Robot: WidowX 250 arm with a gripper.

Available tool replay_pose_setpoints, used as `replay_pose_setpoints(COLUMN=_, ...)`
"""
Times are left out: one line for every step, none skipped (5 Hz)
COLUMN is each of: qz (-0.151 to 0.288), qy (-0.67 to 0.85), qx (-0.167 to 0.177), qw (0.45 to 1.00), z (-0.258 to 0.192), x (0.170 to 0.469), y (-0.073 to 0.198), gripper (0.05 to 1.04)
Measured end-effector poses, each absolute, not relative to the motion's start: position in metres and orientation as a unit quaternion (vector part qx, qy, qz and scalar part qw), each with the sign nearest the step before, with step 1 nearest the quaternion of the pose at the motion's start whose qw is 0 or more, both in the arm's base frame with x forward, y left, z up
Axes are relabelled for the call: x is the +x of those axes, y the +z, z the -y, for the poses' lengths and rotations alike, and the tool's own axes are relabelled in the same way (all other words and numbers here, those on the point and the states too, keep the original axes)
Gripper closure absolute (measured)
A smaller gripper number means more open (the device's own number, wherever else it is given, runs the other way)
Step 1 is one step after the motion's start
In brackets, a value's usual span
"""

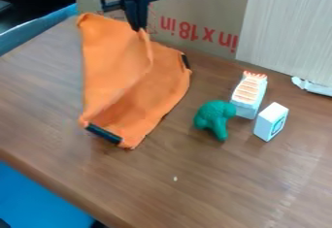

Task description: Fold the cloth from bottom left to the top right

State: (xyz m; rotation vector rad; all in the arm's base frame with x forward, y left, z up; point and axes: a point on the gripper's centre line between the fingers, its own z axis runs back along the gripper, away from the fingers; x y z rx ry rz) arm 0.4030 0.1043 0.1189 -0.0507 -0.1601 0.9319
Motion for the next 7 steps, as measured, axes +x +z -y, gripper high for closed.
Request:
replay_pose_setpoints(qz=0.084, qy=0.432, qx=-0.019, qw=0.898, z=-0.086, x=0.408, y=0.113, gripper=1.033)
replay_pose_setpoints(qz=0.079, qy=0.416, qx=-0.009, qw=0.906, z=-0.067, x=0.406, y=0.097, gripper=1.010)
replay_pose_setpoints(qz=0.085, qy=0.400, qx=0.003, qw=0.912, z=-0.056, x=0.405, y=0.089, gripper=0.864)
replay_pose_setpoints(qz=0.095, qy=0.400, qx=0.016, qw=0.911, z=-0.054, x=0.405, y=0.082, gripper=0.609)
replay_pose_setpoints(qz=0.087, qy=0.400, qx=0.008, qw=0.912, z=-0.052, x=0.403, y=0.082, gripper=0.286)
replay_pose_setpoints(qz=0.096, qy=0.403, qx=-0.013, qw=0.910, z=-0.072, x=0.396, y=0.107, gripper=0.092)
replay_pose_setpoints(qz=0.101, qy=0.390, qx=-0.005, qw=0.915, z=-0.105, x=0.377, y=0.135, gripper=0.083)
